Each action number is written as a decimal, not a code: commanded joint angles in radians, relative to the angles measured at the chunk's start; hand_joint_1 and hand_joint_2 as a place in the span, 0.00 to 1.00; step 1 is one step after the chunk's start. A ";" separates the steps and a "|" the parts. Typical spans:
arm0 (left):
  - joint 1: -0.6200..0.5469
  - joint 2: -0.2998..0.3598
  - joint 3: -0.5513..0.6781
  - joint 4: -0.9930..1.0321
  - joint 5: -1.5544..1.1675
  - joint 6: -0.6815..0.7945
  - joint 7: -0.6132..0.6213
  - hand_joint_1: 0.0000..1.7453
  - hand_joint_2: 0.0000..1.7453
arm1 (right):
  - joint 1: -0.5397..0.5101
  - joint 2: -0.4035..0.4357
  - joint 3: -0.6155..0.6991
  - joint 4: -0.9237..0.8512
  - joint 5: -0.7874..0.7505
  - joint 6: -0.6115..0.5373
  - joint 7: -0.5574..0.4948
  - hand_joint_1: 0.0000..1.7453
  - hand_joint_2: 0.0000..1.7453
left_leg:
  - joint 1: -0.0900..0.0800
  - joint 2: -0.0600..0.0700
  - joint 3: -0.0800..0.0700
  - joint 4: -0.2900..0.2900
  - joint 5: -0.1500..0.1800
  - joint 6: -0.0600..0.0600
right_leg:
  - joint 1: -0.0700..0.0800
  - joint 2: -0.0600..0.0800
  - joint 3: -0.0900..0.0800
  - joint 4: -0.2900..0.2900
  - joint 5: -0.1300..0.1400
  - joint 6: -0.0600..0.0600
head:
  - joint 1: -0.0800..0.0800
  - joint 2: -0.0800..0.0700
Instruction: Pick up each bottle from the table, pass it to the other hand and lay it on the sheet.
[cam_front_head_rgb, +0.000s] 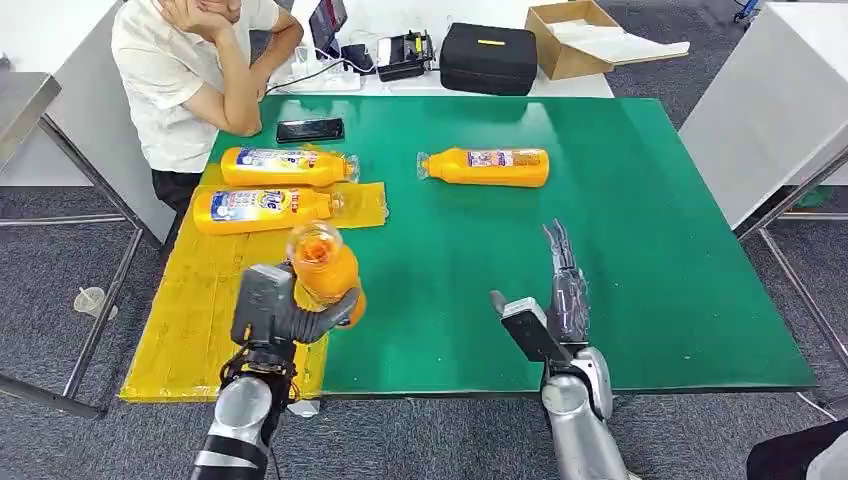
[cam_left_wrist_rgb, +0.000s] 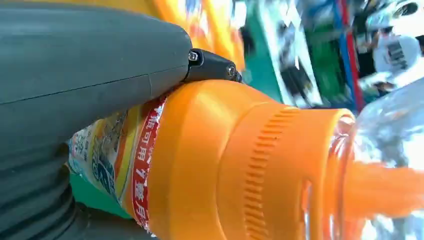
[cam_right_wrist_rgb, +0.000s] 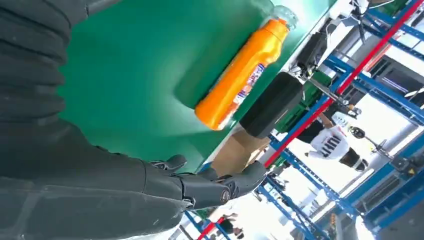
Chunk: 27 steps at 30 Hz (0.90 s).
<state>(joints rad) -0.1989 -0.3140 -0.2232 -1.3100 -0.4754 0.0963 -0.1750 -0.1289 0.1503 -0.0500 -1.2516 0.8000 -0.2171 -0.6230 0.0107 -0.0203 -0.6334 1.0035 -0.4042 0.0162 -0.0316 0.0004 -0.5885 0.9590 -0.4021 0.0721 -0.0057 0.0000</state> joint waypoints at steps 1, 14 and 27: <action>-0.145 0.043 -0.081 0.057 -0.557 0.053 0.137 1.00 1.00 | -0.022 0.004 -0.027 0.045 -0.016 0.040 -0.008 0.00 1.00 | 0.001 0.001 0.002 0.001 -0.001 0.000 | 0.001 -0.001 0.002 0.000 -0.001 -0.003 | 0.000 0.000; -0.196 0.028 -0.053 0.209 -0.749 0.032 0.155 1.00 1.00 | -0.029 -0.004 -0.024 0.076 -0.041 0.051 -0.022 0.00 1.00 | 0.001 0.001 0.004 -0.001 -0.001 0.000 | 0.001 -0.001 0.005 -0.001 -0.001 -0.003 | 0.000 0.000; -0.497 0.058 0.005 0.806 -0.960 -0.003 0.265 1.00 1.00 | -0.102 -0.011 0.006 0.191 -0.090 0.085 -0.055 0.00 1.00 | 0.001 0.004 0.005 0.000 0.000 -0.001 | 0.002 0.002 0.005 0.000 0.000 -0.004 | 0.000 0.000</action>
<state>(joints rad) -0.5016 -0.2991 -0.2674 -0.8976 -1.3903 0.0728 0.0583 -0.1651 0.1545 -0.0572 -1.1913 0.7202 -0.1453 -0.6737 0.0107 -0.0194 -0.6336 1.0035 -0.4023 0.0155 -0.0316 0.0008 -0.5883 0.9597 -0.4011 0.0725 -0.0053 0.0000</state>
